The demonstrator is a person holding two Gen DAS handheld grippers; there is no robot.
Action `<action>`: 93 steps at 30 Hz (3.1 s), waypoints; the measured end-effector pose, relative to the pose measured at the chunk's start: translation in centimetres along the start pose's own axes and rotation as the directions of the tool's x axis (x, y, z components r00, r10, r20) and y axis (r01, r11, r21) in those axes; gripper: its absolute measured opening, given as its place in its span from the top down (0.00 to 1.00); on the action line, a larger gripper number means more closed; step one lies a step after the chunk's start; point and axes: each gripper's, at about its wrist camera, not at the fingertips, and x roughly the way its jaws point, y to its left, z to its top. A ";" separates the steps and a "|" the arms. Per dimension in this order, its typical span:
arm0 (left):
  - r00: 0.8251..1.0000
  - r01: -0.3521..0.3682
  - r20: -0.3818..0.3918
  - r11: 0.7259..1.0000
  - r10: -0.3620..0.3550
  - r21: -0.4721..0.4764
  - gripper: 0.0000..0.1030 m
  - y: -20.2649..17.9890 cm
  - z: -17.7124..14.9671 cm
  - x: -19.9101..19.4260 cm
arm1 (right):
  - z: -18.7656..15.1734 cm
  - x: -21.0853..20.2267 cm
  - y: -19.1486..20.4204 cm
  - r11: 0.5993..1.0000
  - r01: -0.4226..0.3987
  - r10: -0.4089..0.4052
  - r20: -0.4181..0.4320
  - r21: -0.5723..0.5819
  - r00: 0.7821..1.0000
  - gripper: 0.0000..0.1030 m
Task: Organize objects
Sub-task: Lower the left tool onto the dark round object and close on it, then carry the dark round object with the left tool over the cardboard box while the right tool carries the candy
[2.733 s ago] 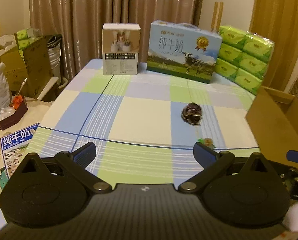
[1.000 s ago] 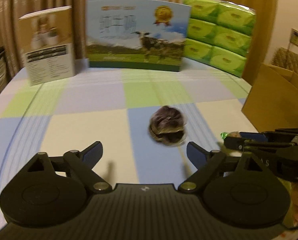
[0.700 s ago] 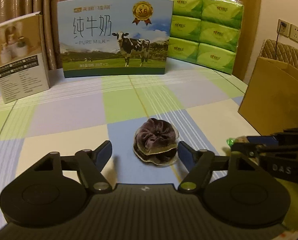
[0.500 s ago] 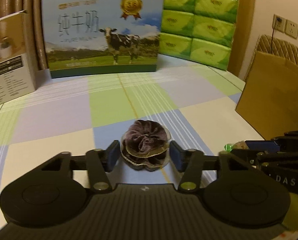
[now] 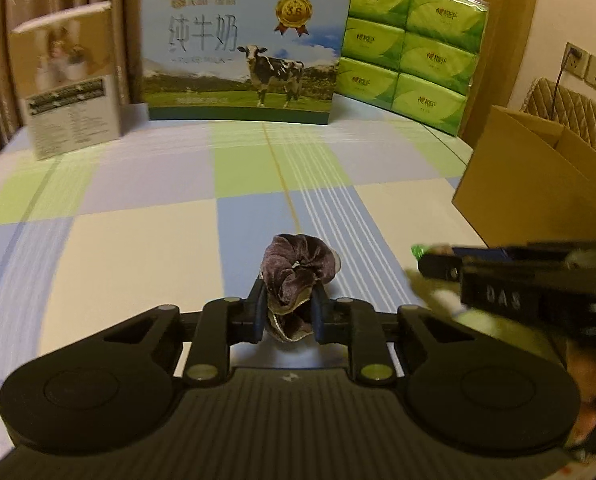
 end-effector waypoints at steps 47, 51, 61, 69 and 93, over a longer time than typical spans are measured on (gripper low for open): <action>0.992 0.117 0.053 0.993 -0.118 0.013 0.83 -20.9 -8.2 -29.8 | -8.8 -36.7 -7.3 0.987 0.135 -0.143 0.085 0.090 0.986 0.78; 0.990 0.130 0.044 0.991 -0.131 0.024 0.83 -22.1 -8.1 -29.3 | -9.0 -37.5 -8.8 0.981 0.158 -0.168 0.088 0.112 0.982 0.78; 0.988 0.151 0.031 0.987 -0.153 0.046 0.83 -24.2 -7.5 -28.3 | -8.9 -38.4 -11.2 0.973 0.188 -0.202 0.098 0.137 0.974 0.78; 0.986 0.165 0.024 0.984 -0.167 0.064 0.83 -25.9 -6.1 -27.1 | -8.5 -38.3 -12.4 0.969 0.189 -0.207 0.106 0.159 0.973 0.78; 0.983 0.184 -0.002 0.980 -0.184 0.075 0.83 -28.3 -4.4 -24.6 | -7.5 -38.2 -14.3 0.965 0.198 -0.219 0.114 0.171 0.969 0.78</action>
